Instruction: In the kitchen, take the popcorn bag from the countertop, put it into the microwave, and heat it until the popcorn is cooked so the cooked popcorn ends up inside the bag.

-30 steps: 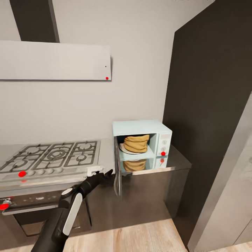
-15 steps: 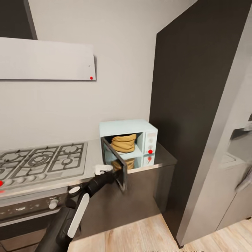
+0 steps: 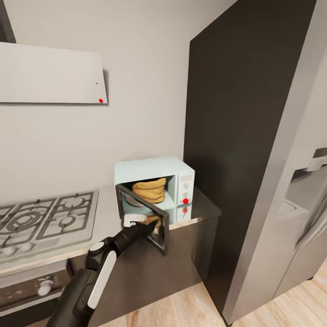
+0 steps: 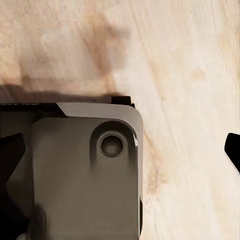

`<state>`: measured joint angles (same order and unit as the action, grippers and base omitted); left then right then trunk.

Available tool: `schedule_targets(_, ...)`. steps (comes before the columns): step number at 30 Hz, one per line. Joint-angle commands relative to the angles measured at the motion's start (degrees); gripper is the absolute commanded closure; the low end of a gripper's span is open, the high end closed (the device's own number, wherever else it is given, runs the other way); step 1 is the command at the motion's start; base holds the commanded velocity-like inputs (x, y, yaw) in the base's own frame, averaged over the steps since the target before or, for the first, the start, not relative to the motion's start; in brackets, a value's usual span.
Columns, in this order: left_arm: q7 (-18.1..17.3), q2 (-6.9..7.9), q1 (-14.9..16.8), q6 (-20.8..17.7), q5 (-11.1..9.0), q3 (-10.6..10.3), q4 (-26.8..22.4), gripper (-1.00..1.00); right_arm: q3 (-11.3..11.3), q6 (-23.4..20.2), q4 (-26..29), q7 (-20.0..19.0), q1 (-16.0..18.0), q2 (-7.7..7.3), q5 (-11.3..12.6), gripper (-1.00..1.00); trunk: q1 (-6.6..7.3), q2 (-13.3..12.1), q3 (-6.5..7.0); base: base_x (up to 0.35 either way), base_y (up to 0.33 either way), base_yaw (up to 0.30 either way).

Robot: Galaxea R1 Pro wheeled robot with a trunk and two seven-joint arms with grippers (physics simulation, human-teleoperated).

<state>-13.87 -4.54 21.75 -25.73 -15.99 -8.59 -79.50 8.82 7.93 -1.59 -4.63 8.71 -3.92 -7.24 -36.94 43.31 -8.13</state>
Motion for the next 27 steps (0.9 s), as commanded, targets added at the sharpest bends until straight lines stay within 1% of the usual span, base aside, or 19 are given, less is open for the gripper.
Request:
schedule_targets(1, 0.0, -0.06, 0.0, -0.4, -0.4, 0.1, 0.0, -1.0, 0.5, 0.3, -0.2, -0.1, 0.1, -0.04, -0.6, -1.0, -0.04, 0.1, -0.09, 0.319, 0.0, 0.0)
schedule_targets(3, 0.0, -0.41, 0.0, -0.4, -0.4, -0.4, 0.2, -1.0, 0.5, 0.3, -0.2, -0.1, 0.1, 0.01, -0.6, -1.0, -0.04, 0.1, -0.09, 0.319, 0.0, 0.0)
schedule_targets(5, 0.2, -0.99, 0.0, -0.4, -0.2, -2.4, 0.3, -1.0, 0.5, 0.3, -0.2, -0.1, 0.1, -0.03, -0.7, -1.0, -0.04, 0.1, -0.09, 0.311, 0.0, 0.0)
schedule_targets(6, 0.8, -1.1, 0.0, -0.4, -0.2, -3.3, 0.3, -1.0, 0.5, 0.3, -0.2, -0.1, 0.1, -0.03, -0.7, -1.0, -0.04, 0.1, -0.09, 0.298, -0.005, 0.0)
schedule_targets(8, 4.1, -1.53, 0.0, -0.4, -0.4, -4.6, 0.4, -1.0, 0.5, 0.3, -0.2, -0.1, 0.1, -0.04, -0.7, -1.0, -0.04, 0.1, -0.09, 0.286, -0.054, 0.0)
schedule_targets(9, 5.2, -1.84, 0.0, -0.4, -0.4, -6.1, 0.5, -1.0, 0.5, 0.3, -0.2, -0.1, 0.1, -0.04, -0.7, -1.0, -0.04, 0.1, -0.09, 0.275, -0.073, 0.0)
schedule_targets(11, 5.7, -2.03, 0.0, 0.4, -0.3, -7.7, 0.8, -1.0, 0.5, 0.3, -0.2, -0.1, 0.1, -0.04, -0.7, -1.0, -0.04, 0.1, -0.09, 0.269, -0.077, 0.0)
schedule_targets(12, 5.9, -2.08, 0.0, 1.3, -0.3, -8.2, 0.9, -1.0, 0.5, 0.3, -0.2, -0.1, 0.1, -0.04, -0.7, -1.0, -0.04, 0.1, -0.09, 0.266, -0.079, 0.0)
schedule_targets(16, 6.8, -2.22, 0.0, 2.6, -0.4, -8.8, 1.0, -1.0, 0.5, 0.3, -0.2, -0.1, 0.1, -0.04, -0.7, -1.0, -0.04, 0.1, -0.09, 0.265, -0.081, 0.0)
schedule_targets(18, 8.7, -3.08, 0.0, 2.7, -0.4, -8.9, 1.5, -1.0, 0.6, 0.2, -0.2, -0.1, 0.1, -0.04, -0.7, -1.0, -0.04, 0.1, -0.09, 0.261, -0.083, 0.0)
schedule_targets(19, 9.0, -3.23, 0.0, 2.7, -0.4, -9.0, 1.6, -1.0, 0.6, 0.1, -0.2, -0.1, 0.1, -0.04, -0.7, -1.0, -0.04, 0.1, -0.09, 0.256, -0.083, 0.0)
schedule_targets(27, 9.5, -3.54, 0.0, 2.8, -0.3, -8.9, 2.0, -1.0, 0.4, 0.2, -0.2, 0.0, 0.1, -0.04, -0.7, -1.0, -0.04, 0.1, -0.09, 0.241, -0.083, 0.0)
